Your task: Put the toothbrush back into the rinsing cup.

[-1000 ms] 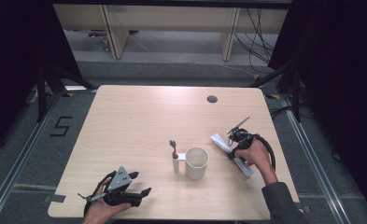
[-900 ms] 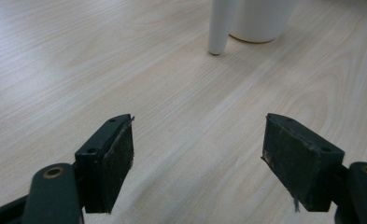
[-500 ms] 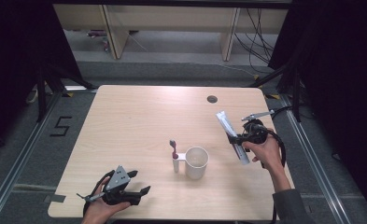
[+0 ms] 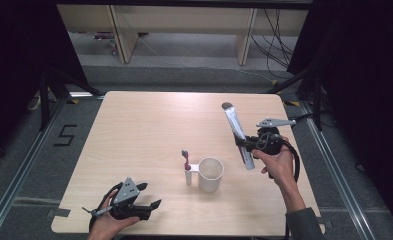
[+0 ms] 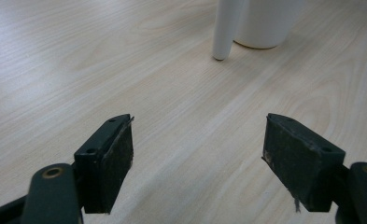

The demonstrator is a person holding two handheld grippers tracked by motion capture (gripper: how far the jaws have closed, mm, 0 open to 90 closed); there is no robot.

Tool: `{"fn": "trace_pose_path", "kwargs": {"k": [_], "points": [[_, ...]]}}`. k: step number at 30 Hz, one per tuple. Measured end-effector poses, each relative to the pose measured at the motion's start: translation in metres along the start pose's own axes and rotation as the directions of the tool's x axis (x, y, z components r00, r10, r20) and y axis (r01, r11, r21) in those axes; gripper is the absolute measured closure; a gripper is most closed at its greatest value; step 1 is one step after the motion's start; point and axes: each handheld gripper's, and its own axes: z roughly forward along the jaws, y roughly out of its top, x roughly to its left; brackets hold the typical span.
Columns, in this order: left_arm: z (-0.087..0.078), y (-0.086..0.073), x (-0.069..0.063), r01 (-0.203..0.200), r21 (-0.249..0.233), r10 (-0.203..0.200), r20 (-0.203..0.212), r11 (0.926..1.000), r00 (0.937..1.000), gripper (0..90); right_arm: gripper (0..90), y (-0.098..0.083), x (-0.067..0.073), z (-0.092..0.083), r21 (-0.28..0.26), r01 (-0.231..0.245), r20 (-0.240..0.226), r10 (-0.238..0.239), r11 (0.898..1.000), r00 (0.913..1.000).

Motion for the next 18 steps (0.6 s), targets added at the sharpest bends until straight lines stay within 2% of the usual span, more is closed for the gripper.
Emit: {"fn": "trace_pose_path", "kwargs": {"k": [1,2,3,5,7,8,9,12,15,16,18], "points": [[0.000,0.000,0.000,0.000,0.000,0.000,0.001,1.0000,1.0000,23.6,76.8,0.001,0.004,0.000,-0.003,-0.016,-0.011,0.016,1.000,0.9998],[0.000,0.000,0.000,0.005,0.001,-0.005,0.001,1.0000,1.0000,23.4,76.8,0.003,0.006,0.000,-0.005,-0.012,-0.021,0.012,1.000,0.9997],[0.001,0.000,0.000,0.006,0.002,-0.006,0.001,1.0000,1.0000,22.9,76.8,0.005,0.010,0.000,-0.028,0.013,-0.027,-0.014,1.000,0.9995],[0.001,-0.001,0.000,0.010,0.001,-0.010,0.001,1.0000,1.0000,22.0,76.8,0.009,0.017,0.001,-0.059,0.026,-0.061,-0.030,0.998,0.9977],[0.001,0.000,0.000,0.011,0.002,-0.011,-0.003,0.9999,0.9999,21.7,76.8,0.010,0.020,0.001,-0.061,0.009,-0.066,-0.013,0.998,0.9978],[0.001,0.000,0.000,0.012,0.002,-0.012,-0.004,0.9999,0.9999,20.8,76.8,0.013,0.024,0.002,-0.089,0.020,-0.094,-0.028,0.996,0.9952],[0.001,0.000,0.000,0.012,0.002,-0.012,-0.004,0.9999,0.9999,20.7,76.9,0.014,0.027,0.002,-0.085,0.009,-0.110,-0.018,0.996,0.9938],[0.001,-0.001,0.001,0.006,0.008,-0.006,0.000,0.9999,1.0000,20.7,76.9,0.017,0.032,0.003,-0.084,0.001,-0.124,-0.011,0.996,0.9923],[0.001,0.000,0.001,0.007,0.008,-0.007,-0.001,0.9999,1.0000,20.7,76.9,0.020,0.038,0.005,-0.107,0.011,-0.136,-0.026,0.994,0.9904],[0.001,0.000,0.001,0.007,0.009,-0.007,-0.002,0.9999,1.0000,20.7,76.8,0.022,0.040,0.007,-0.122,0.027,-0.146,-0.045,0.992,0.9883],[0.001,0.000,0.001,0.008,0.008,-0.008,0.000,0.9999,1.0000,20.7,76.8,0.023,0.042,0.007,-0.121,0.027,-0.151,-0.045,0.992,0.9875]]}}
